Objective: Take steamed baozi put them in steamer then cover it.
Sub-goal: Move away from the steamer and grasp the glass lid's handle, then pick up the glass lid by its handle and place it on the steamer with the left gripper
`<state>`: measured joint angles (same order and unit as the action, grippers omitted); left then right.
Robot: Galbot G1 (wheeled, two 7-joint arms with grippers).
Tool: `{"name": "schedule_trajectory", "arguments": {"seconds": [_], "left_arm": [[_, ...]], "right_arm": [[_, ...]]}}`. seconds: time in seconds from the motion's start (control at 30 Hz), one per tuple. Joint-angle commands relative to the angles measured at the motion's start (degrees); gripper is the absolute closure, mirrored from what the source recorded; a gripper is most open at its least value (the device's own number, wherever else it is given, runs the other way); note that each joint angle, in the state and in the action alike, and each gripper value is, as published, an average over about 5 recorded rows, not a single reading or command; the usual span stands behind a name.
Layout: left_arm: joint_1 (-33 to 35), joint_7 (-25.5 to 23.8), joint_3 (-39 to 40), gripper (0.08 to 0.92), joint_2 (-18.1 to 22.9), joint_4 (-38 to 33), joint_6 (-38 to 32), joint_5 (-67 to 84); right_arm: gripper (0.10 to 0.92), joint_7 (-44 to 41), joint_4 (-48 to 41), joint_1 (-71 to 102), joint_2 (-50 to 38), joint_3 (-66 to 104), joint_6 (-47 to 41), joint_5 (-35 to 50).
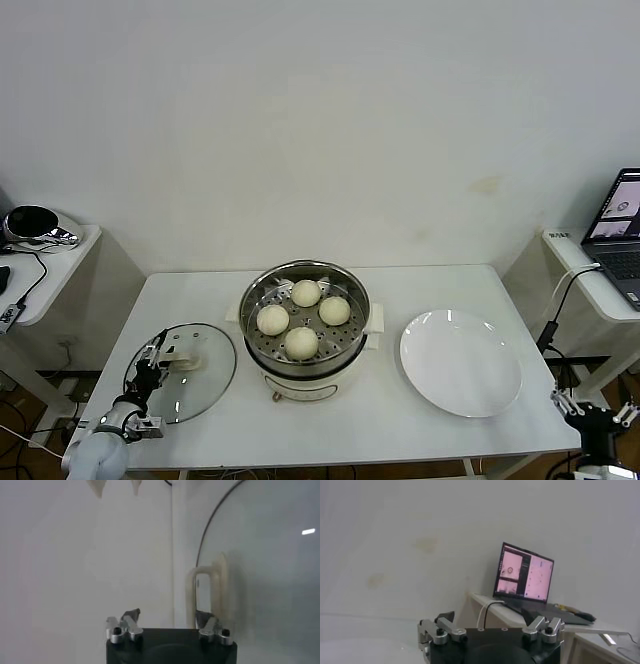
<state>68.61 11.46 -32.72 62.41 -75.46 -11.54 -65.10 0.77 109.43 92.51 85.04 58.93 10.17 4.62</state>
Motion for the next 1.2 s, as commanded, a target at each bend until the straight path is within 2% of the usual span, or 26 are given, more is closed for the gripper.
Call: {"name": "schedule_trajectory", "arguments": {"seconds": [0.03,0.3,0.5,0.77,1.0,1.2], "left_arm": [[-1.3,0.8,0.2,0.467,0.2,2.2,-0.8,1.2],[-0.9,1.7,0.0,0.701,0.1,1.4,-1.8,3.4],[3.2,1.7,-1.9,0.841,-0.9,-6.9,-0.3,5.2],[11.5,-3.1,-5.7,0.851,-5.3,-23.9,12.6,13.0],[9.8,-8.0,-9.0,0.851,-10.0,-30.5,17.3,15.2],[8.3,-11.9,-5.1,0.851,-12.8,-36.4,23.3,16.9]], "right_arm": [[0.203,-0.1,-0.3,0.1,0.1,-0.1,0.2,-0.5],[0.203,-0.3,-0.1,0.1,-0.2,0.4,0.4,-0.3],[0.203,-0.4,0.2,0.0,-0.2,0.1,0.3,-0.5],[0.203,-0.6,0.6,-0.1,-0.3,-0.6,0.3,-1.0],[0.203,-0.7,0.3,-0.1,-0.8,-1.1,0.5,-1.1],[0.203,-0.7,0.8,0.0,-0.9,-2.1,0.5,-1.6]]}}
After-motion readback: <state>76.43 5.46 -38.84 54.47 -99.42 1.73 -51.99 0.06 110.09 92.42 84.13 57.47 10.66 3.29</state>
